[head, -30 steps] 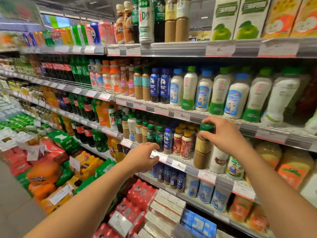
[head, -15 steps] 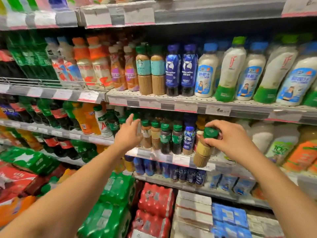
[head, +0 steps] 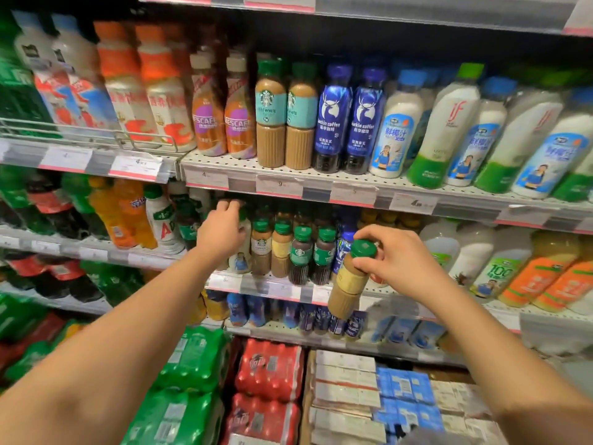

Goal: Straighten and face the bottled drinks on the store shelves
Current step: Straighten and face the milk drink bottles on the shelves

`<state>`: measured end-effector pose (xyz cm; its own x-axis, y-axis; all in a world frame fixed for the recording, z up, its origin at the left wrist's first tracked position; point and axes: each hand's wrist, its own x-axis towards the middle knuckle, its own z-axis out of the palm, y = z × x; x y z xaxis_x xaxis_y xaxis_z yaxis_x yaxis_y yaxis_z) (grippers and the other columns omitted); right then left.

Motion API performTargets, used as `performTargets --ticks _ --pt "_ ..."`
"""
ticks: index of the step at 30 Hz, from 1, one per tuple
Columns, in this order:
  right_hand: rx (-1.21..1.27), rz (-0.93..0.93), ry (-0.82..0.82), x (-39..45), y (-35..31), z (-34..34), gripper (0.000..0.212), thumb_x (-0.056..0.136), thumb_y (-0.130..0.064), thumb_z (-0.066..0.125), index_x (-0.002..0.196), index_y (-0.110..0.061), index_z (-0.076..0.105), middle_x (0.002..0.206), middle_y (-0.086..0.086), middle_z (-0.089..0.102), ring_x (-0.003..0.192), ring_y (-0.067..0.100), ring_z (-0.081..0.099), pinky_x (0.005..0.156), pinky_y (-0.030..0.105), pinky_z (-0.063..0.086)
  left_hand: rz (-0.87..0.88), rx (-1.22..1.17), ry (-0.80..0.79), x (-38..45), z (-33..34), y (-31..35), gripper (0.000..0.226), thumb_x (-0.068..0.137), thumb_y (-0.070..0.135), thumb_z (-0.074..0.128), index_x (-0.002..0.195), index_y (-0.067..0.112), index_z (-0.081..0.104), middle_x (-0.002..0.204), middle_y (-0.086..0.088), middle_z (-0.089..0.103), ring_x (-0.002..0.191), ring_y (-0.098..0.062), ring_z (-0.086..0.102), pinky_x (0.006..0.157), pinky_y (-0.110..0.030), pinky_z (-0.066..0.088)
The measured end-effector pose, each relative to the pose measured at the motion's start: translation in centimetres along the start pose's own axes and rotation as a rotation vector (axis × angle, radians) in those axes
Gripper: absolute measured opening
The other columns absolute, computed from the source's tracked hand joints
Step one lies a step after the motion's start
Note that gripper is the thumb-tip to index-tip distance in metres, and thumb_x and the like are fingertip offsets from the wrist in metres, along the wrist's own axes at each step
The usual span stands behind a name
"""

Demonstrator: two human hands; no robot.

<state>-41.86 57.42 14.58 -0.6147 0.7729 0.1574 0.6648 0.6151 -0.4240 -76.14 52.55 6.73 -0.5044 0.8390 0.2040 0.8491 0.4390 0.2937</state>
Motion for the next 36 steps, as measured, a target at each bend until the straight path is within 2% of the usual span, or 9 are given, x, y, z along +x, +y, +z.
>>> performTargets --ticks 3,7,9,12,15,21,25,32,36 --pt "0.033 -0.015 0.001 0.9 -0.7 0.3 0.030 0.080 -0.035 0.083 0.107 -0.030 0.068 0.069 -0.013 0.062 0.058 0.002 0.059 0.057 0.013 0.044 0.035 -0.028 0.048 -0.7 0.3 -0.4 0.053 0.090 0.031 0.069 0.136 0.015 0.048 0.128 -0.011 0.049 0.111 -0.035 0.055 0.079 -0.049 0.054" --pt "0.027 -0.053 -0.037 2.4 -1.8 0.6 0.027 0.083 -0.035 0.081 0.105 -0.032 0.065 0.067 -0.013 0.060 0.050 0.006 0.058 0.049 0.012 0.041 0.067 -0.038 0.062 -2.4 0.5 -0.7 0.043 0.094 0.036 0.064 0.132 0.018 0.052 0.124 -0.006 0.055 0.114 -0.031 0.051 0.081 -0.045 0.052" --pt "0.016 -0.089 -0.086 3.2 -2.2 0.9 0.030 0.084 -0.035 0.079 0.109 -0.034 0.063 0.079 -0.012 0.065 0.058 0.016 0.062 0.051 0.017 0.046 0.053 -0.040 0.060 -3.4 0.1 -1.0 0.039 0.095 0.035 0.063 0.128 0.020 0.051 0.118 -0.005 0.062 0.111 -0.029 0.054 0.079 -0.044 0.053" --pt "0.003 -0.151 -0.177 4.4 -3.1 1.9 0.034 0.085 -0.032 0.079 0.111 -0.036 0.058 0.094 -0.010 0.067 0.068 0.020 0.062 0.065 0.037 0.052 0.022 -0.086 0.074 -5.2 -0.7 -2.2 0.038 0.093 0.034 0.065 0.125 0.019 0.051 0.110 -0.005 0.066 0.102 -0.030 0.061 0.077 -0.045 0.055" --pt "-0.095 -0.284 -0.268 5.7 -4.8 3.6 0.037 0.084 -0.026 0.078 0.112 -0.035 0.055 0.105 -0.015 0.060 0.087 0.009 0.059 0.081 0.036 0.048 -0.029 -0.197 0.147 -7.1 -1.6 -4.2 0.042 0.094 0.038 0.066 0.128 0.018 0.052 0.110 -0.002 0.068 0.099 -0.026 0.064 0.077 -0.040 0.054" --pt "-0.293 -0.513 -0.365 9.4 -9.4 9.1 0.042 0.087 -0.021 0.072 0.125 -0.026 0.053 0.126 -0.004 0.056 0.115 0.021 0.057 0.093 0.040 0.047 -0.076 -0.205 0.160 -10.1 -3.8 -7.9 0.042 0.092 0.039 0.069 0.125 0.018 0.056 0.108 -0.003 0.069 0.098 -0.026 0.065 0.077 -0.036 0.050" --pt "-0.341 -0.594 -0.346 11.8 -11.8 11.7 0.044 0.087 -0.013 0.069 0.128 -0.024 0.056 0.127 -0.002 0.054 0.113 0.023 0.059 0.092 0.043 0.052 -0.092 -0.204 0.146 -12.1 -4.6 -9.7 0.037 0.089 0.039 0.072 0.120 0.024 0.058 0.106 0.000 0.072 0.098 -0.026 0.067 0.078 -0.037 0.053" --pt "-0.404 -0.533 -0.304 15.3 -14.0 14.7 0.049 0.088 -0.008 0.067 0.133 -0.026 0.057 0.125 -0.001 0.052 0.108 0.024 0.059 0.087 0.034 0.054 -0.095 -0.265 0.139 -14.8 -4.3 -11.7 0.035 0.086 0.045 0.072 0.113 0.029 0.057 0.094 0.007 0.071 0.087 -0.019 0.066 0.070 -0.033 0.050" --pt "-0.462 -0.533 -0.296 16.8 -14.7 15.7 0.044 0.085 -0.006 0.067 0.123 -0.028 0.060 0.114 -0.002 0.053 0.098 0.025 0.060 0.082 0.039 0.056 -0.074 -0.268 0.124 -15.3 -4.3 -12.2 0.030 0.085 0.045 0.071 0.108 0.033 0.055 0.088 0.012 0.067 0.078 -0.013 0.063 0.065 -0.033 0.049"
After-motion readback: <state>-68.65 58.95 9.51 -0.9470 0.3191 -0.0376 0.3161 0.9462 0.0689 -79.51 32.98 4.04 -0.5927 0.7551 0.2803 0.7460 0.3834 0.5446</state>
